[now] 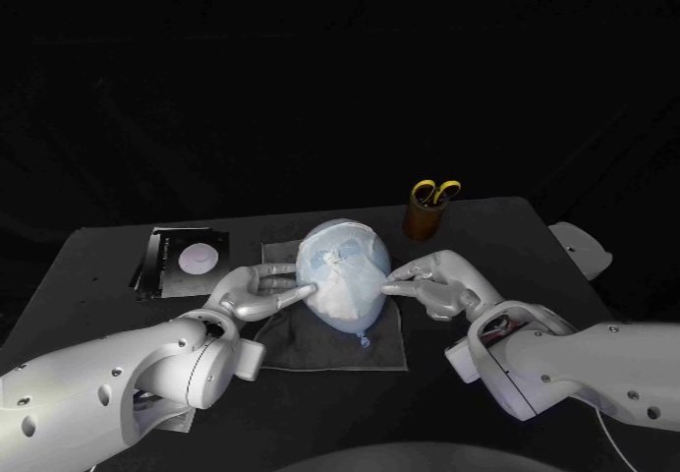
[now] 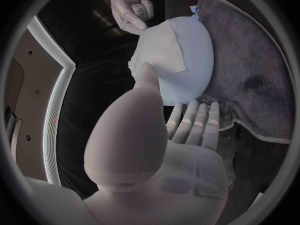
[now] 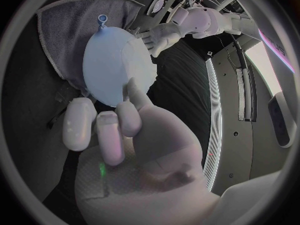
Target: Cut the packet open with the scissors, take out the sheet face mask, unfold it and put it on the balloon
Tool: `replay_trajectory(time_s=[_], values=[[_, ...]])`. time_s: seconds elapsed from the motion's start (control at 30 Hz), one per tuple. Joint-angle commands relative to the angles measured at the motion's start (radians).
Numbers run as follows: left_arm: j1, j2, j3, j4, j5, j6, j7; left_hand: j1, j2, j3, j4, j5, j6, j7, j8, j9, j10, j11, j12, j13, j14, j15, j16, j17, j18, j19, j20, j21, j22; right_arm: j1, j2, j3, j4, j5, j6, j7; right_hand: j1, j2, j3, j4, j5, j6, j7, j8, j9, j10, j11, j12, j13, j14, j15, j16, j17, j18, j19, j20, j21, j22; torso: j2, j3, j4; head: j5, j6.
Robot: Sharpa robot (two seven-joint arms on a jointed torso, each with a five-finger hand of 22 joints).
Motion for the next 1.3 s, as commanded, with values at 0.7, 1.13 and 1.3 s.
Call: replay_trajectory(time_s=[0.7,1.13,1.3], values=[[-0.001,0.007,-0.001,-0.007,-0.007,0.022,-0.019,-0.006,0.001,-0.005,0.000,-0.001,0.001,0.124,-0.007,-0.002,0.006,-0.002,-0.008,0.000,-0.006,-0.004,-0.009,-0.003,0.017,0.006,-0.002,-0.003,-0.002,0.019,-0.044,0.000,0.007,0.013,0.006,0.011,0.015,0.000,0.057,-0.036,0.003,0.013,-0.012,0.016,0.021,0.196,-0.090,0.268,0.486,0.140,-0.069,0.003,0.263,0.018,0.012,-0.001,0.009,0.008,0.000,-0.0008,0.0017,0.000,0.001],[0.000,0.011,-0.001,-0.013,-0.012,-0.001,-0.038,-0.012,0.003,-0.007,0.000,-0.001,0.022,0.120,-0.001,0.002,0.020,-0.005,-0.015,0.002,0.005,-0.005,-0.016,-0.003,0.017,0.007,-0.003,-0.007,-0.002,0.020,-0.048,0.000,0.002,0.011,0.038,0.007,0.012,-0.010,0.075,-0.036,0.004,0.013,-0.011,0.016,0.024,0.196,-0.089,0.268,0.486,0.140,-0.068,0.003,0.263,0.018,0.012,-0.001,0.011,0.011,0.000,-0.0008,0.0011,0.007,0.001],[0.000,0.012,-0.001,-0.017,-0.008,-0.011,-0.041,-0.038,0.003,-0.022,0.001,-0.001,0.041,0.122,0.005,0.006,0.034,-0.003,-0.017,0.002,0.022,-0.006,-0.017,-0.002,0.018,0.010,-0.002,-0.008,-0.002,0.032,-0.051,0.000,-0.008,-0.001,0.077,0.000,0.009,-0.014,0.083,-0.035,0.003,0.012,-0.011,0.016,0.025,0.196,-0.088,0.268,0.486,0.140,-0.068,0.003,0.263,0.018,0.011,-0.001,0.011,0.011,0.000,-0.0007,0.0006,0.008,0.001]])
